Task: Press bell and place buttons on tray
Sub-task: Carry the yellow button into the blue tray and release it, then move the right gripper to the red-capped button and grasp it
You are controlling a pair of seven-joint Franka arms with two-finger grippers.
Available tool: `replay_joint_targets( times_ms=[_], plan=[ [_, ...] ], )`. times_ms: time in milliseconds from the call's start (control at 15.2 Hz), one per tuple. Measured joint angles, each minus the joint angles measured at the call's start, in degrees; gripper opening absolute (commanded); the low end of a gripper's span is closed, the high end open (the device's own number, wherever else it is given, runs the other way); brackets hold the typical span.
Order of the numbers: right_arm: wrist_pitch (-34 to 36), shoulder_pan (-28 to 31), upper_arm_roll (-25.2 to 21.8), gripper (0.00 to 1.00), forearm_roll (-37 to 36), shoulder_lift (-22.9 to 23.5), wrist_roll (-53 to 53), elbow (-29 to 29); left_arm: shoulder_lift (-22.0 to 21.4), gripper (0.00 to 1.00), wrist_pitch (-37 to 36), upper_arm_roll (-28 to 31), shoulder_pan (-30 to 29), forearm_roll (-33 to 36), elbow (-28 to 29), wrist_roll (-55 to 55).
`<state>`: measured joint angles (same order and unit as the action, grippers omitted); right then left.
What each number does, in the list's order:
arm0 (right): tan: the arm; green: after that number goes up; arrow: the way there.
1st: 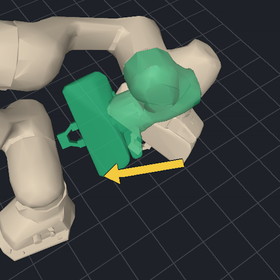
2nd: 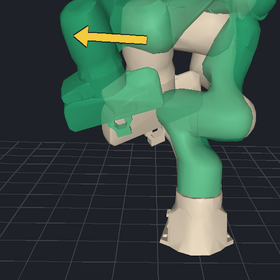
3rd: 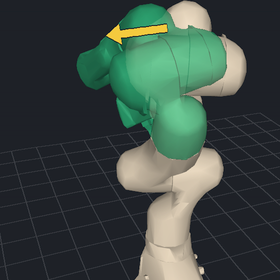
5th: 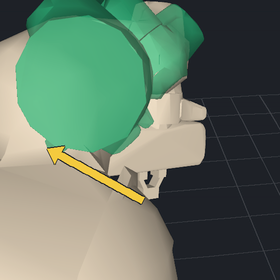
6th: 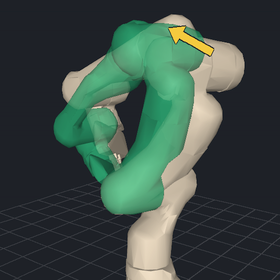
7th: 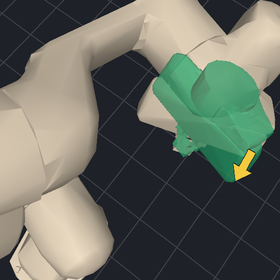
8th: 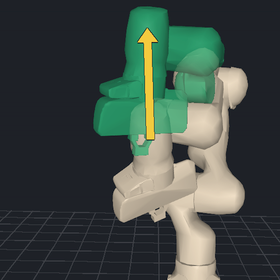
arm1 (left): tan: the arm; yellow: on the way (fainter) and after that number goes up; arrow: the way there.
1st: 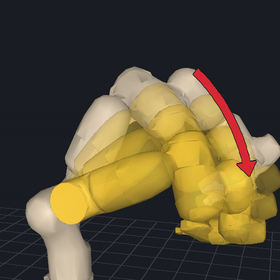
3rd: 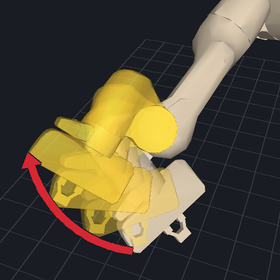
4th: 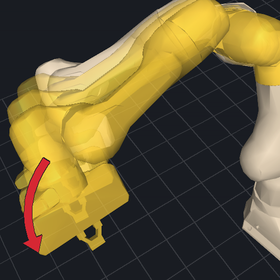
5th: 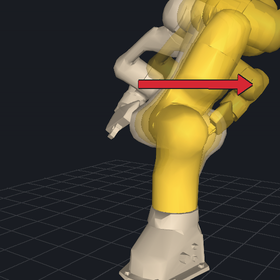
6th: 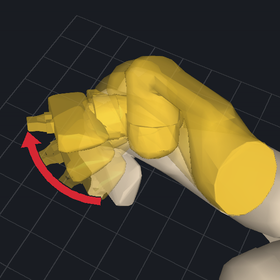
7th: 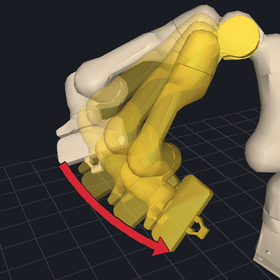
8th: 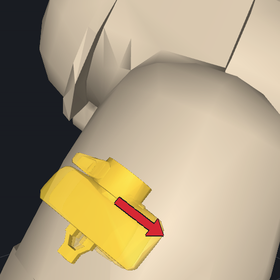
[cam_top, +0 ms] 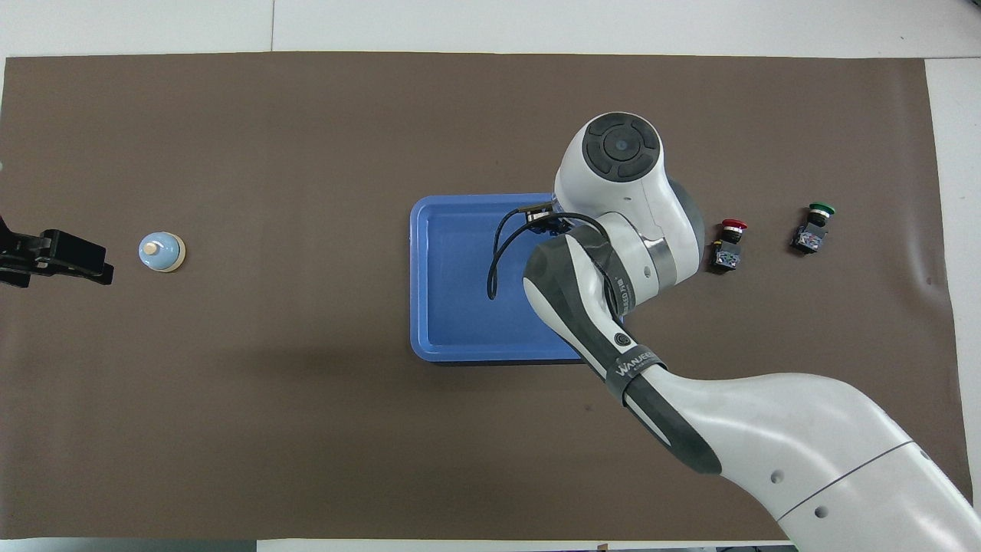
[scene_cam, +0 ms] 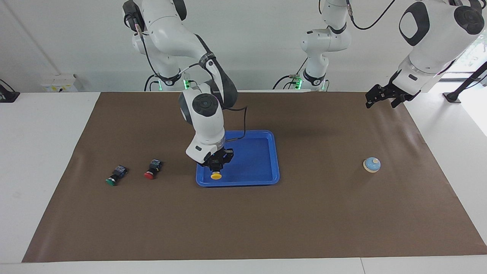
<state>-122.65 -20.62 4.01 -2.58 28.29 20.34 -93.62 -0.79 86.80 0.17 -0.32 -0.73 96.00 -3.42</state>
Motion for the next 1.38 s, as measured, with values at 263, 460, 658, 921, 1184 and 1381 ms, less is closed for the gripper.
replay_joint_targets(
  times_ms=[263,460,658,921,1184,1381],
  plan=[
    [-4.56,0.10,-0.08,0.00,0.45,-0.31,1.87,-4.96,0.00,1.00,0.00,0.00,0.00,0.00,0.00,0.00],
    [-6.33,0.07,-0.07,0.00,1.38,-1.30,2.18,-7.88,0.00,1.00,0.00,0.00,0.00,0.00,0.00,0.00],
    [-6.54,0.08,-0.07,1.00,1.44,-1.92,2.95,-8.77,0.00,1.00,0.00,0.00,0.00,0.00,0.00,0.00],
    [-5.54,0.20,-0.10,1.00,1.47,-2.89,5.55,-8.84,0.00,1.00,0.00,0.00,0.00,0.00,0.00,0.00],
    [2.39,2.70,-0.27,1.00,1.68,-7.41,6.00,-6.48,0.00,1.00,0.00,0.00,0.00,0.00,0.00,0.00],
    [8.39,8.04,-0.51,1.00,1.68,-11.60,2.09,-4.90,0.00,1.00,0.00,0.00,0.00,0.00,0.00,0.00]
  ],
)
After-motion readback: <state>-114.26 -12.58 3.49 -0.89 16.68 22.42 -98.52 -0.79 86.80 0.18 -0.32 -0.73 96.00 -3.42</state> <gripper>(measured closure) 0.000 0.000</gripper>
